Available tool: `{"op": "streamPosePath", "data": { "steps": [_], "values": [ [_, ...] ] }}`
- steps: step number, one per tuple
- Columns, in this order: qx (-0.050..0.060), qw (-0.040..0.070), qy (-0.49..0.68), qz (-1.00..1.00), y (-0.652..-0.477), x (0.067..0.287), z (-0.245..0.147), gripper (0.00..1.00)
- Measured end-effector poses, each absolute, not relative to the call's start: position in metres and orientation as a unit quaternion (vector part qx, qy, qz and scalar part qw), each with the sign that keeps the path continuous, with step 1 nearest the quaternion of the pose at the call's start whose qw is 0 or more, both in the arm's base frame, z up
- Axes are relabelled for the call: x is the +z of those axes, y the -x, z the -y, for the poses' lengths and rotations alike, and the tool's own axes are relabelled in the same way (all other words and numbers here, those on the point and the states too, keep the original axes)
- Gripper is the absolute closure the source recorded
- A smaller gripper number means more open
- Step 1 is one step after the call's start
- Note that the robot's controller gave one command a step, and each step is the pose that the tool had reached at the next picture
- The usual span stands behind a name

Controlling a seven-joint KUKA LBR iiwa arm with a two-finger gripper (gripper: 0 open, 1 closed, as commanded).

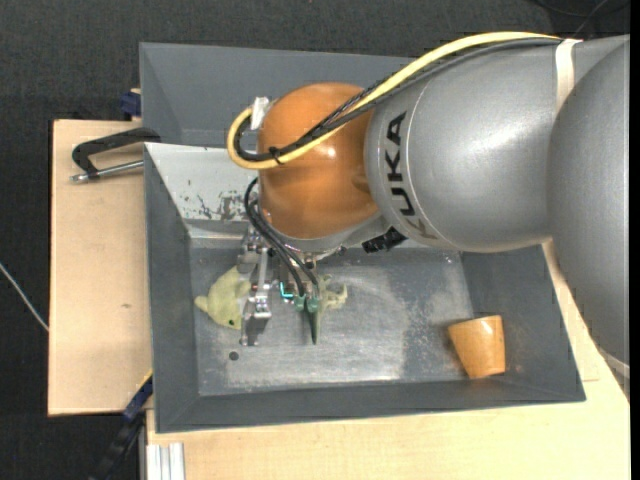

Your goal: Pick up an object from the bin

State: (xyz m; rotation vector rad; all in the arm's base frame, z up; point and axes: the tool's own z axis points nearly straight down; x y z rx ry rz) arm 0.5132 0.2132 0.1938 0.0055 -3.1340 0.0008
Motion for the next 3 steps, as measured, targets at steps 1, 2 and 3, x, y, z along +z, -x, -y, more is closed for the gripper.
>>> {"op": "streamPosePath", "data": {
  "steps": [1,2,3],
  "values": [
    [-0.001,-0.002,-0.145,0.989,-0.574,0.084,-0.186,0.0],
    [-0.002,-0.004,-0.144,0.989,-0.576,0.087,-0.187,1.0],
    [-0.002,-0.007,-0.231,0.973,-0.543,0.242,-0.208,1.0]
  ]
}}
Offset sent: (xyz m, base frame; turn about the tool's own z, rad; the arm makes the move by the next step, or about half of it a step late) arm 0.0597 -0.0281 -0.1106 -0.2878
